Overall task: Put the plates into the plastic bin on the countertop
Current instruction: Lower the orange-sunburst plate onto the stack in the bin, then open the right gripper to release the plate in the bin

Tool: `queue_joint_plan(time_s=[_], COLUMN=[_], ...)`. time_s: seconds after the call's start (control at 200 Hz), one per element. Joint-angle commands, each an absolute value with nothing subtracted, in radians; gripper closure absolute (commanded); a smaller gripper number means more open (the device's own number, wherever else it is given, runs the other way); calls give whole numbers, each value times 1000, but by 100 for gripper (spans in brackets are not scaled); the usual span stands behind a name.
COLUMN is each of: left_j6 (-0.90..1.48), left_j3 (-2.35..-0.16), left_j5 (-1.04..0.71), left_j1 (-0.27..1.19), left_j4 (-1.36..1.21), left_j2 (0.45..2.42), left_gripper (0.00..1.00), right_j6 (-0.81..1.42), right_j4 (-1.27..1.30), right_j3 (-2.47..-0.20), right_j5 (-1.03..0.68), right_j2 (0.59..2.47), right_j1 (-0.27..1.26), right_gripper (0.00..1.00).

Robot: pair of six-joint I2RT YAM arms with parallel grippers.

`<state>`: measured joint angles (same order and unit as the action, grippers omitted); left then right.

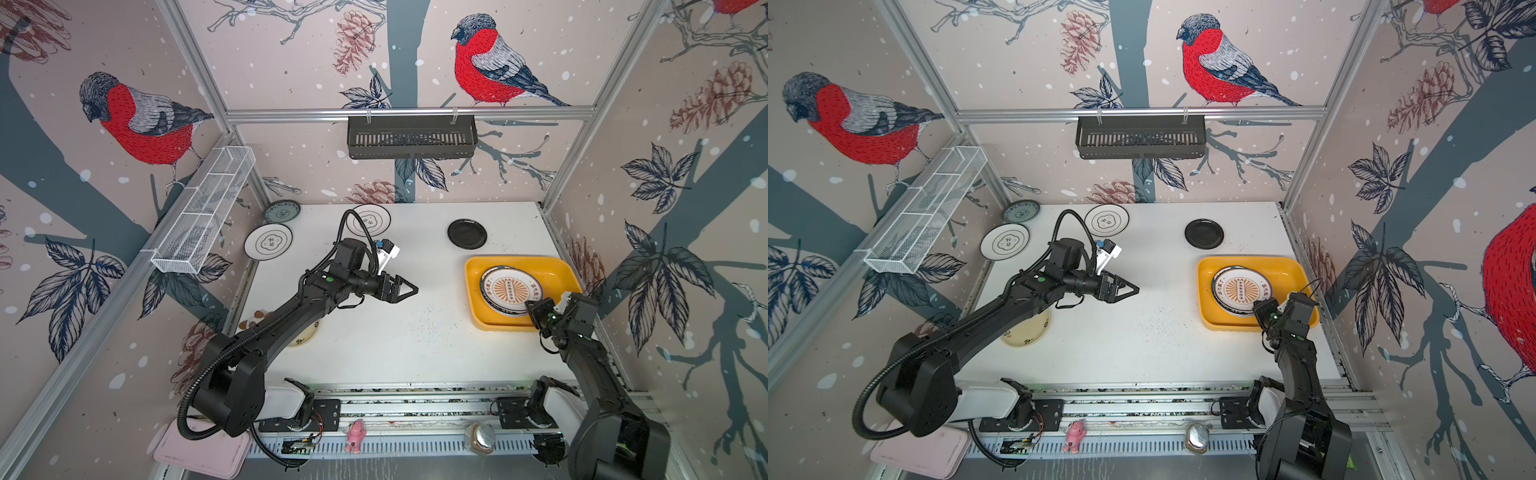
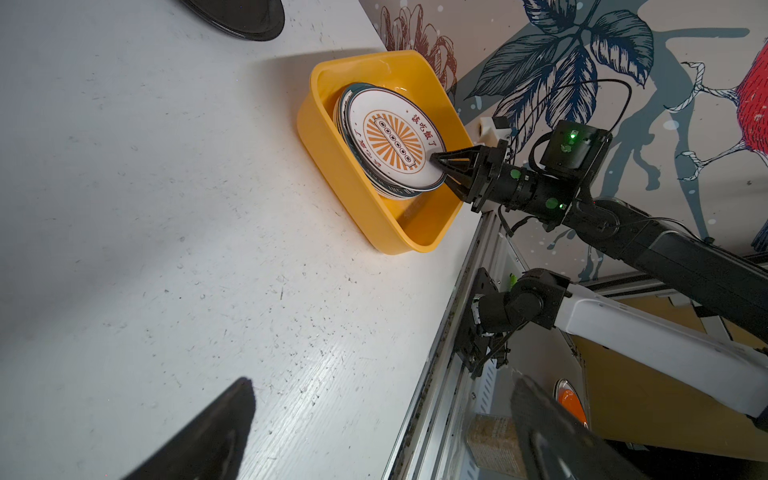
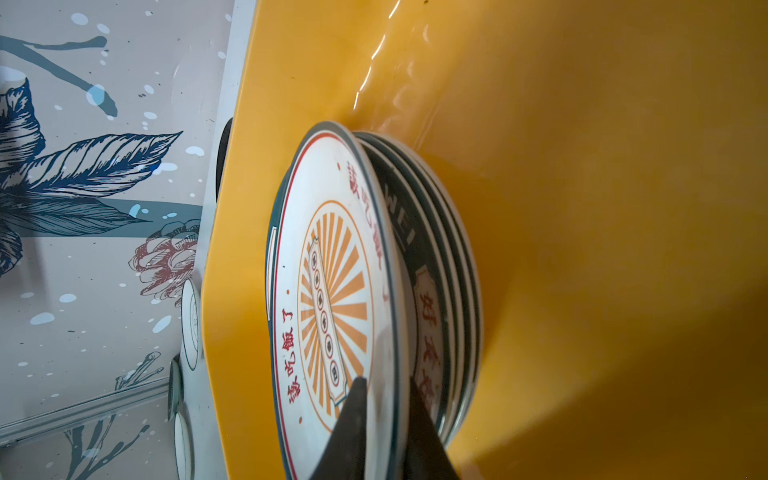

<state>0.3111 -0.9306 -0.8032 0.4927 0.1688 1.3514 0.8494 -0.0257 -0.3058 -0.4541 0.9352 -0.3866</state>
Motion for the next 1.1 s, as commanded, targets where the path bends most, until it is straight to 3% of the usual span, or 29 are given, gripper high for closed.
queue_joint_plan(time_s=[0.0, 0.115, 0.285, 0.51, 1.096], left_j6=[288, 288, 286, 285, 279], left_j3=[-939, -938, -940, -942, -945], left_j5=[-799, -799, -791, -786, -754], left_j1=[492, 492, 492, 492, 491], left_j4=[171, 172, 176, 182, 193], left_j2=[1347, 1347, 1349, 1348, 1341], left_gripper=[4, 4, 4, 4, 4], right_j6=[822, 819, 787, 761, 717], right_j4=[-40, -39, -83, -134, -162], right_j3=[-318, -320, -346, -370, -433], right_j5=[-433, -431, -405, -366, -369], right_j2=[941, 947, 958, 957, 940], right_j1=[-387, -386, -386, -387, -385], right_gripper=[81, 79, 59, 43, 20])
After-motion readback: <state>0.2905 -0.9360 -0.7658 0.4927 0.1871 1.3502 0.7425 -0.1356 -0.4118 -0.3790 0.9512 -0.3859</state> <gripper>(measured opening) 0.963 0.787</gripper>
